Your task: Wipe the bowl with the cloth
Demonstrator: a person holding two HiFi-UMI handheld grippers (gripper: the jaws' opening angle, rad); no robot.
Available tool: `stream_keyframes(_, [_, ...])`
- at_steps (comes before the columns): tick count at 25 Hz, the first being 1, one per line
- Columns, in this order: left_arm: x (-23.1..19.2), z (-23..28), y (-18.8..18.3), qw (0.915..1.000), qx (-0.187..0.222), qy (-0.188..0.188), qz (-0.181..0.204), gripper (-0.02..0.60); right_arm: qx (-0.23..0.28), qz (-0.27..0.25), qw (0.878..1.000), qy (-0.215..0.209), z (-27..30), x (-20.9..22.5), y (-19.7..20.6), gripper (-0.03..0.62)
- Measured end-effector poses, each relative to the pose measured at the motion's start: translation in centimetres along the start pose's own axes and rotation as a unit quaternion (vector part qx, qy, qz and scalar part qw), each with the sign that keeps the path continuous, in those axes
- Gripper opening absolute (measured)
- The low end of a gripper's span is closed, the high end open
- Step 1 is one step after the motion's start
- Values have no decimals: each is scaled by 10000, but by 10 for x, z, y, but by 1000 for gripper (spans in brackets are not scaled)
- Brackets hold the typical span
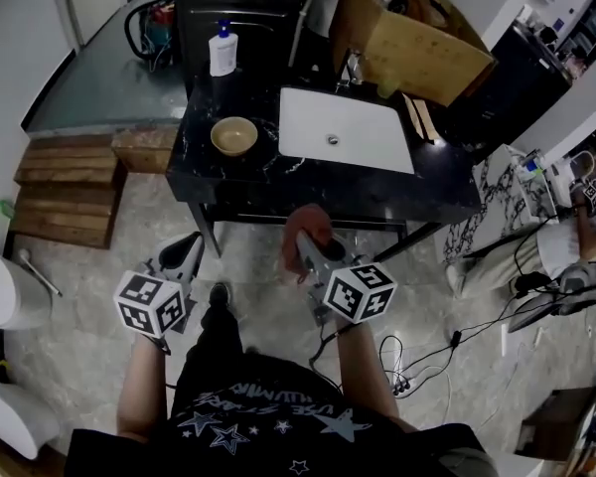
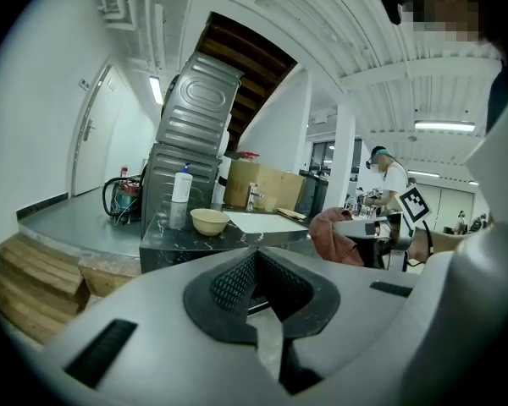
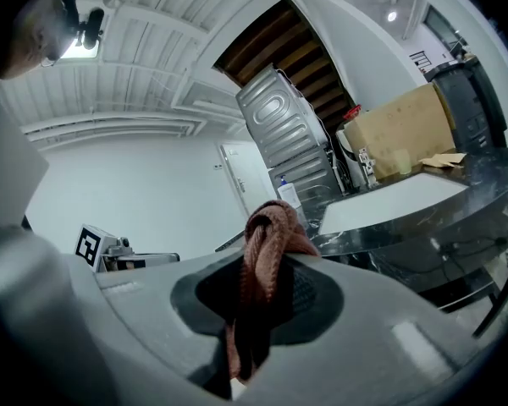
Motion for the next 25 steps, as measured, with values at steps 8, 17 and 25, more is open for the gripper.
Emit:
stream_keyframes(8, [-79, 46, -25, 9996, -114, 254, -89, 8, -40, -27, 9999, 135, 94, 9, -22, 66])
stream_keyframes(17, [-150, 98, -53, 9952, -653, 704, -210, 8, -71, -45, 9991, 409, 173, 21, -57, 66])
stream_keyframes(25, [-184, 139, -59, 9871, -1105, 1034, -518, 9, -59, -89, 9973, 722, 212, 31, -72, 67])
Point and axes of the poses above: the fingertips, and each gripper's own axes: z forward along the fingers, x to its right, y out of its underside, the point moved 4 cm from there along -z, backward along the fingers, and after that the axes turned 6 degrees about y, right-handed, at the moved point
